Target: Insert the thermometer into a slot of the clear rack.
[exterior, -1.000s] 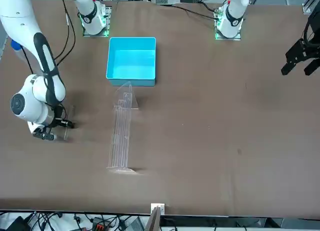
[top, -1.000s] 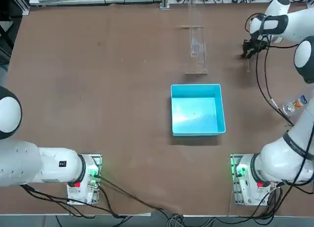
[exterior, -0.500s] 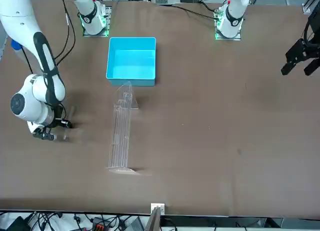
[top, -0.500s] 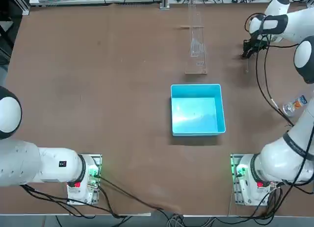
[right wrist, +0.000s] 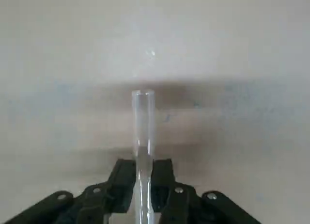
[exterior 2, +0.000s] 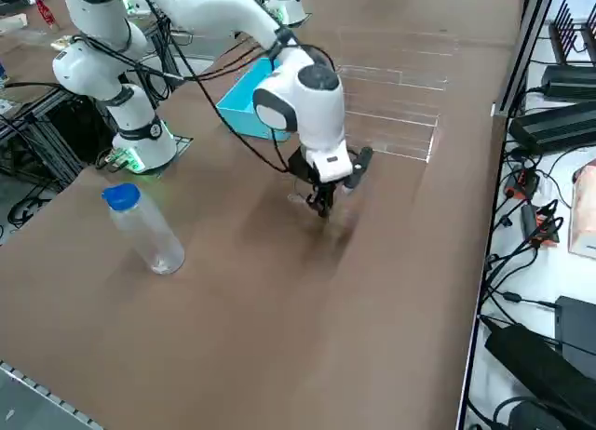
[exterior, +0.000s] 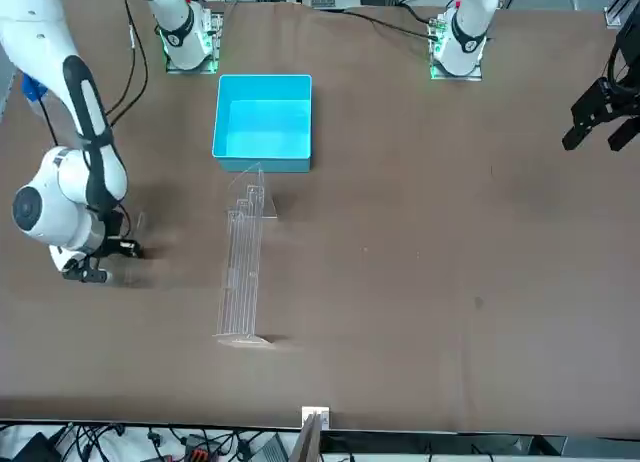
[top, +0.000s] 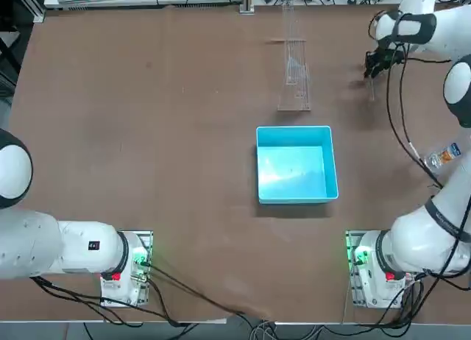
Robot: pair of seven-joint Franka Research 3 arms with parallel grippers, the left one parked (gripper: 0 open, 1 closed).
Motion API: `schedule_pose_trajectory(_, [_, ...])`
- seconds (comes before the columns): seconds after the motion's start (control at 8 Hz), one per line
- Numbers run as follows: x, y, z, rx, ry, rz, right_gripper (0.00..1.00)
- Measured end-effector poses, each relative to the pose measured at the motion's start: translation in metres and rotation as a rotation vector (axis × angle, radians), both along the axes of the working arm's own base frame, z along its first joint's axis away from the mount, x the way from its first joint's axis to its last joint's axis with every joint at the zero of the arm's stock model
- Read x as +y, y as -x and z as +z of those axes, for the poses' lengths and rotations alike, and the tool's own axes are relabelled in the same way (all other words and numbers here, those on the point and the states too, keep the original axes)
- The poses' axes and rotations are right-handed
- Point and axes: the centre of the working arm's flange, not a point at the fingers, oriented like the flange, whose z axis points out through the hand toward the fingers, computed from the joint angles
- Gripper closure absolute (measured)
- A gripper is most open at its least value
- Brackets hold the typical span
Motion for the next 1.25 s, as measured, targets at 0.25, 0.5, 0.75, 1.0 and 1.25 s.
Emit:
schedule_pose_trajectory(0.25, [0.022, -0.009, 0.063, -0.020, -0.014, 0.040, 0.78])
schedule_pose_trajectory(0.5, [0.066, -0.015, 0.105, -0.035, -0.059, 0.092, 0.78])
schedule_pose_trajectory(0.75, [0.127, -0.019, 0.116, -0.048, -0.156, 0.080, 0.78])
schedule_pose_trajectory(1.0, [0.169, -0.019, 0.123, -0.053, -0.177, 0.055, 0.78])
schedule_pose_trajectory(1.25, [0.204, -0.019, 0.127, -0.056, -0.182, 0.036, 0.78])
